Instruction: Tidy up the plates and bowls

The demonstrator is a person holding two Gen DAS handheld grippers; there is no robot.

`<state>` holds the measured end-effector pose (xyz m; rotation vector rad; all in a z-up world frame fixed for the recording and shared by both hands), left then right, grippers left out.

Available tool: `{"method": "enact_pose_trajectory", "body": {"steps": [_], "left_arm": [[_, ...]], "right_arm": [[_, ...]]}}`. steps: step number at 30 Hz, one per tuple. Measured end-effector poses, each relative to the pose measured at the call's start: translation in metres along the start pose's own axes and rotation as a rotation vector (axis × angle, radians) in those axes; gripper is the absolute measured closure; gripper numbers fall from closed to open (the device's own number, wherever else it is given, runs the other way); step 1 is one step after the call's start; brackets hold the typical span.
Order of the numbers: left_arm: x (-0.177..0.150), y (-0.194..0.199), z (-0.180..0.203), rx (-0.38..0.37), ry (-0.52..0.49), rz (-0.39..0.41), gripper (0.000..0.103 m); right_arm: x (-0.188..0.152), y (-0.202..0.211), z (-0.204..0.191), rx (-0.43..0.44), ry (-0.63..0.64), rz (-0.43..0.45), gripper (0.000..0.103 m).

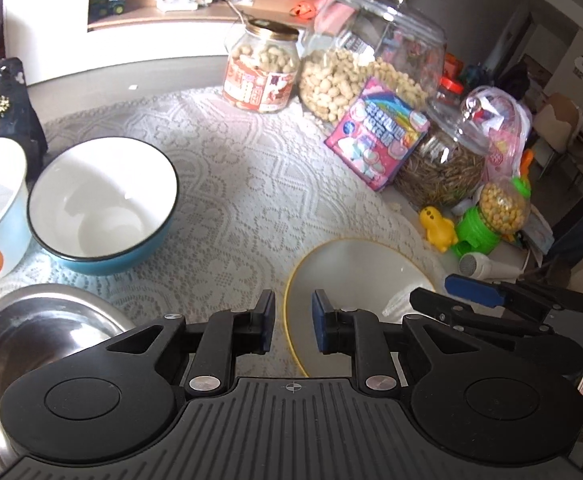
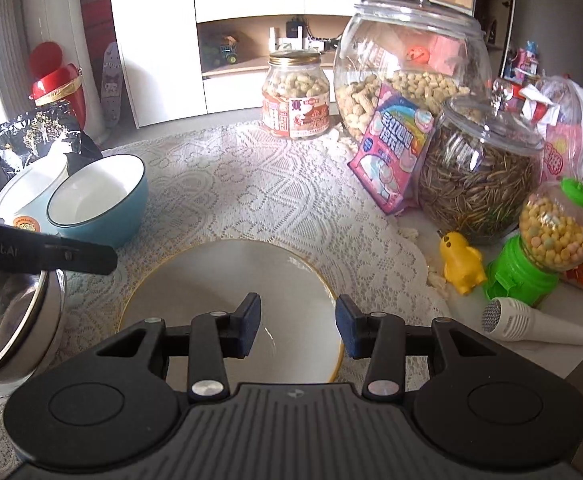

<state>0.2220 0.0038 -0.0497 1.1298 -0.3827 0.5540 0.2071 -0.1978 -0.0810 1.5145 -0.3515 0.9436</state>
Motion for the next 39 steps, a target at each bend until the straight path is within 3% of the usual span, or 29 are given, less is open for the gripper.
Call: {"method": "enact_pose_trajectory", "body": {"steps": [4,7,9,15,19,24,34,39], "left_arm": [[0.029,0.015,-0.012,-0.033,0.033,0.023,0.081],[0.056,0.014,-0.03,0.051,0.013,0.035,0.081],[0.067,0.013,-0.051,0.091,0.052,0.046,0.081],[0.069,0.014,-0.114,0.044,0.242,0.063,0.081],[0.077,0.022,-0.144,0.101,0.318,0.142,0.08],[0.079,0.017,-0.169,0.147,0.412,0.146,0.08],[0.073,-0.011,-0.167,0.15,0.364,0.07,0.081],[0.067,-0.008,-0.152,0.172,0.308,0.035,0.083]], "right_arm": [[0.018,0.0,-0.015,-0.01,0.061,0.012,0.061],[0.035,-0.008,-0.032,0.003,0.095,0.022,0.061],[0.047,-0.015,-0.044,0.016,0.111,0.031,0.061],[0.083,-0.044,-0.079,0.113,0.134,0.021,0.061],[0.104,-0.066,-0.087,0.213,0.062,-0.022,0.061],[0.121,-0.087,-0.086,0.253,-0.006,-0.054,0.061],[0.131,-0.148,-0.111,0.338,-0.043,-0.157,0.061],[0.129,-0.18,-0.125,0.336,-0.074,-0.218,0.061]]}}
Point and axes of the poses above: each gripper's, at about its wrist camera, not at the fingertips, and y roughly against the way its jaws point, z to its right, x to its top, the point moved 3 cm from there along -y, roughly the way its jaws point, and after that the axes turned 9 degrees about y, right-handed, at the moved point
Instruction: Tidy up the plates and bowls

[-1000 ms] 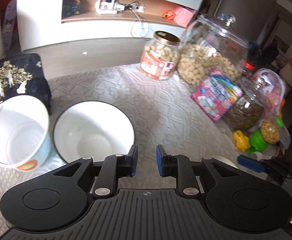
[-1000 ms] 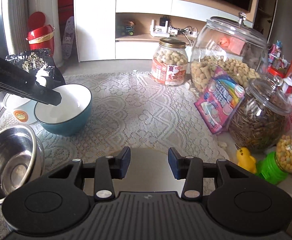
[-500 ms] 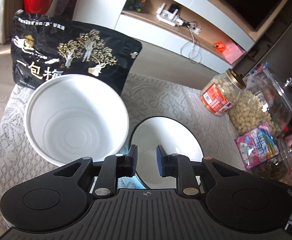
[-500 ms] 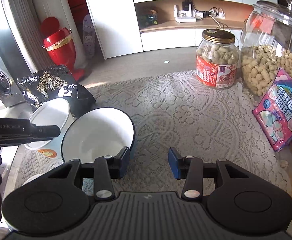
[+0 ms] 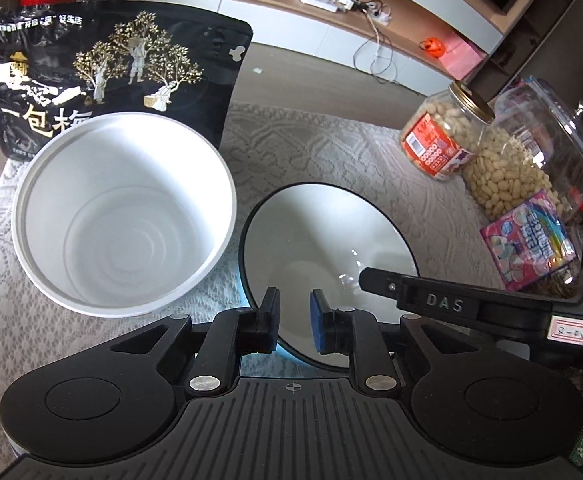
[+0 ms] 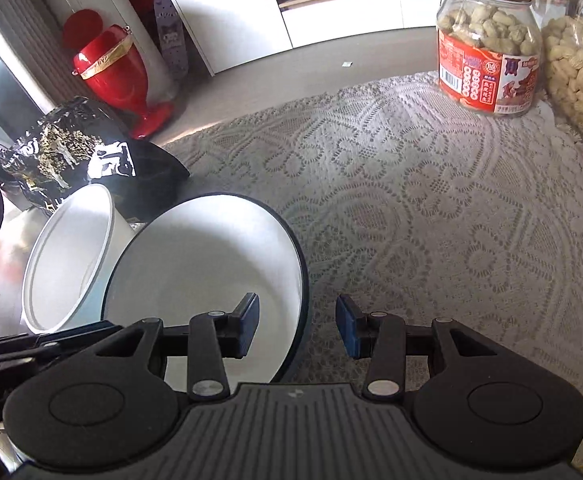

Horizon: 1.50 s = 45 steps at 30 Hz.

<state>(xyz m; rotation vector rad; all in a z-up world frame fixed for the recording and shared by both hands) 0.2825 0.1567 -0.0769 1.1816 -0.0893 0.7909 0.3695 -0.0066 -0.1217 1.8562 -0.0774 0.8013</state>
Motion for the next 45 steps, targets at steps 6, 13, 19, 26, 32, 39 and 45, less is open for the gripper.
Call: {"method": "enact_pose_trajectory", "body": {"steps": [6,13,19,26,32,39,45], "left_arm": [[-0.002,0.013,0.006,0.049,-0.057,0.037,0.082],[0.006,-0.007,-0.01,0.046,-0.002,-0.008,0.075],[0.012,-0.028,-0.021,0.025,0.06,-0.045,0.072],[0.013,-0.032,-0.012,0.056,0.015,-0.034,0.069],[0.0,-0.038,0.007,-0.014,0.001,-0.106,0.057],[-0.008,-0.066,0.058,-0.008,-0.143,-0.15,0.063],[-0.009,-0.089,0.064,0.022,-0.158,-0.21,0.067]], "right_arm": [[0.0,-0.009,0.0,-0.009,0.016,-0.016,0.061],[0.006,-0.008,-0.006,0.019,0.047,0.0,0.061],[0.007,-0.029,-0.008,0.047,-0.008,-0.04,0.06],[0.002,-0.027,-0.008,0.039,0.0,-0.06,0.068],[-0.016,0.011,0.006,0.003,0.042,-0.035,0.068],[-0.029,0.028,0.051,-0.033,-0.038,-0.051,0.068],[-0.023,0.023,0.064,-0.016,-0.109,-0.026,0.066]]}}
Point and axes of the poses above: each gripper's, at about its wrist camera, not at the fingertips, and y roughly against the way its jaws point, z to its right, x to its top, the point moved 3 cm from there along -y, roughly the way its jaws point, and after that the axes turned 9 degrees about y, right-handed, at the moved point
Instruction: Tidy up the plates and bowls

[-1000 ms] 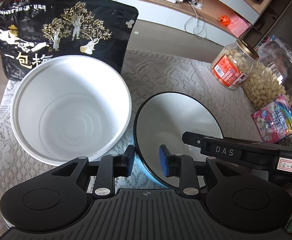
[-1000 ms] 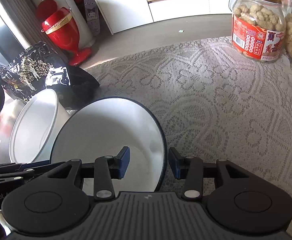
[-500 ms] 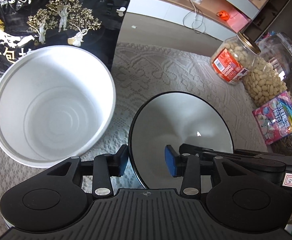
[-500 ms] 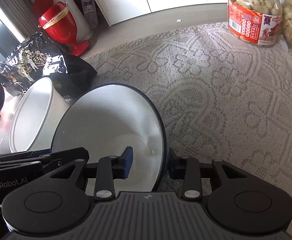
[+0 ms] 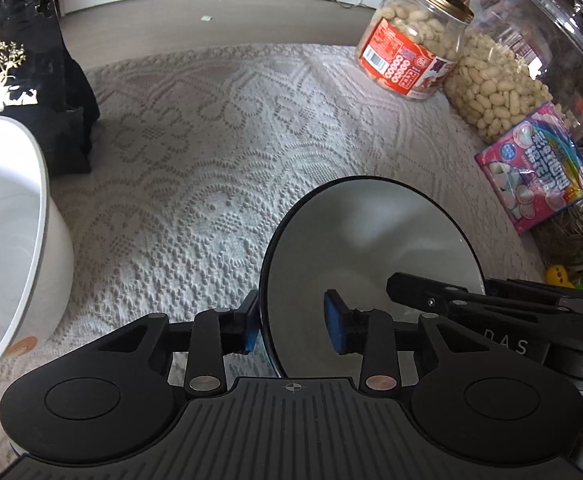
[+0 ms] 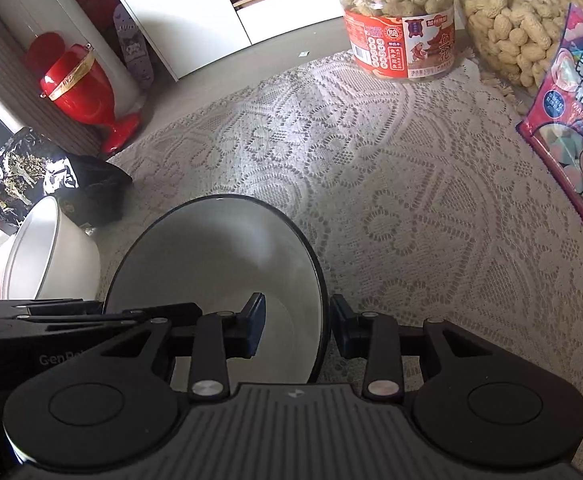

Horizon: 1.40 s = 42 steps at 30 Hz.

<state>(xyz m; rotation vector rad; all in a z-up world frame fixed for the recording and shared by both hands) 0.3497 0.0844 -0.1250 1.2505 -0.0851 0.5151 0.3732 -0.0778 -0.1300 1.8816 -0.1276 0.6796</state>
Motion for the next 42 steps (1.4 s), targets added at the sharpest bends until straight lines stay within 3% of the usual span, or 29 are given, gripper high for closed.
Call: {"method": "enact_pose_trajectory", "body": {"steps": [7,16,22,27,35,42], "left_arm": [[0.001,-0.016,-0.008,-0.043,0.044,-0.074,0.072],[0.001,-0.017,-0.008,-0.02,0.078,-0.059,0.075],[-0.01,0.008,0.019,0.009,-0.015,0.017,0.075],[-0.029,0.05,0.054,-0.037,-0.084,0.091,0.075],[-0.097,0.076,0.098,-0.13,-0.23,0.036,0.074],[-0.139,0.043,0.106,-0.133,-0.314,-0.052,0.075]], "right_arm": [[-0.004,-0.018,0.001,0.026,-0.024,-0.05,0.065],[-0.006,-0.016,-0.007,-0.026,0.037,-0.042,0.065],[-0.011,0.019,-0.002,-0.046,0.031,0.007,0.066],[-0.022,0.08,0.002,-0.084,0.044,0.086,0.065],[-0.083,0.149,0.024,-0.168,0.027,0.106,0.063],[-0.127,0.136,0.046,-0.191,-0.044,0.035,0.062]]}}
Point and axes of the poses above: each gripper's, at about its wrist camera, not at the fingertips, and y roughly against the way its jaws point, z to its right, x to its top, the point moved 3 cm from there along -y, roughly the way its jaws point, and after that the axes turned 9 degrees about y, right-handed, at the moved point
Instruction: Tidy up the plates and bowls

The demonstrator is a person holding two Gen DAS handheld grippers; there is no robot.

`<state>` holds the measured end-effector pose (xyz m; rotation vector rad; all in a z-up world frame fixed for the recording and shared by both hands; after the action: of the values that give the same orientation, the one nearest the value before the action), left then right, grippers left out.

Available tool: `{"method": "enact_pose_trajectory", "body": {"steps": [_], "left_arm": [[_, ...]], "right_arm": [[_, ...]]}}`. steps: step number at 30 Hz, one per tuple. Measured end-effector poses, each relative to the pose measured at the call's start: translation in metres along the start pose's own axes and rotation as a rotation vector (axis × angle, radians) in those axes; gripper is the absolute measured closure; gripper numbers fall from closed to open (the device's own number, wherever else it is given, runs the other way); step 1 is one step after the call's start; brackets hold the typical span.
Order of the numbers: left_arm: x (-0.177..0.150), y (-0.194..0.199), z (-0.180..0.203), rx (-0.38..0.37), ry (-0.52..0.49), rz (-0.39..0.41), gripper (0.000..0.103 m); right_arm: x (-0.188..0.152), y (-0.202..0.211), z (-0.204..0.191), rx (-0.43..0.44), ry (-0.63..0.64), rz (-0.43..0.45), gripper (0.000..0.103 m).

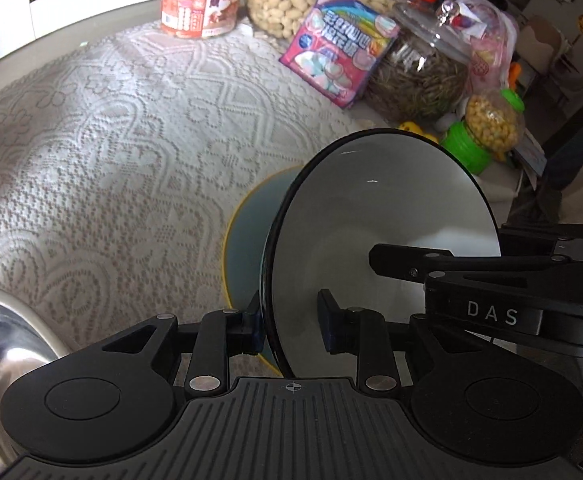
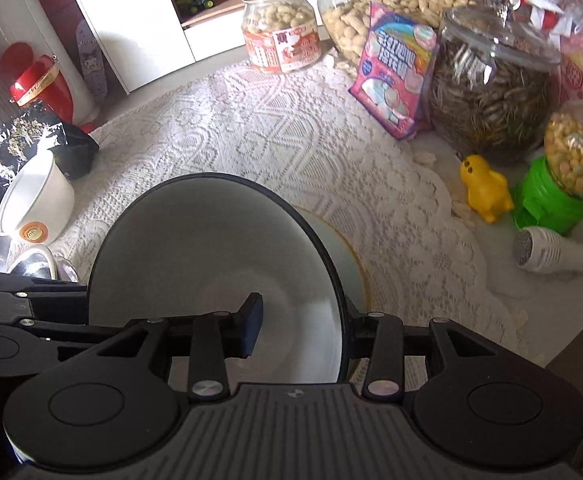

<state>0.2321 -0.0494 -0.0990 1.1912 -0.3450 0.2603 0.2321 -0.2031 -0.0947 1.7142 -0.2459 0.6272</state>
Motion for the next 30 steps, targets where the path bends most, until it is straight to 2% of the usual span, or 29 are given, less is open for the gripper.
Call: {"method": "enact_pose_trajectory", "body": {"steps": [2,8,9,12,15,19,22,24,26,30], "left_arm": [[-0.002,0.001,-0.003,-0.011,0.007,0.026,0.076],[0.009,0.008,-0.023,-0.096,0.092,0.002,0.078],[0.01,0.01,-0.026,-0.109,0.107,0.003,0.074],[0.012,0.016,-0.028,-0.112,0.1,0.018,0.071],[0.015,0.025,-0.027,-0.104,0.087,0.048,0.078],[0.021,0.046,-0.035,-0.111,0.107,0.113,0.078],[0.03,0.063,-0.052,-0.13,0.155,0.151,0.078],[0.039,0.079,-0.073,-0.124,0.206,0.2,0.078],[0.049,0.098,-0.102,-0.086,0.276,0.274,0.078],[0.054,0.15,-0.176,0.059,0.428,0.47,0.078]], "right_arm": [[-0.003,-0.003,0.003,0.023,-0.018,0.003,0.061],[0.001,-0.002,0.009,0.042,-0.065,0.004,0.061],[0.002,0.0,0.009,0.036,-0.057,0.012,0.061],[0.005,0.009,0.008,0.012,-0.031,0.032,0.061],[0.006,0.013,0.008,-0.032,-0.011,0.044,0.061],[0.006,0.014,0.007,-0.015,-0.012,0.033,0.061],[0.008,0.019,0.001,-0.046,0.005,0.051,0.06],[0.013,0.024,-0.007,-0.083,0.033,0.074,0.057],[0.022,0.027,-0.015,-0.093,0.057,0.101,0.056],[0.05,0.036,-0.046,-0.074,0.108,0.176,0.056]]}}
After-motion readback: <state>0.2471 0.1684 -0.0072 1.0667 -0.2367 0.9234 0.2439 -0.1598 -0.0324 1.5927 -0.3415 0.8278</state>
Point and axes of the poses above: each gripper's, at about its wrist camera, not at the fingertips, and y roughly against the way its jaws point, z to its right, x to its top, the point moved 3 cm from there along -y, roughly the way its jaws point, and after that the axes turned 9 degrees about y, right-handed, at the moved point
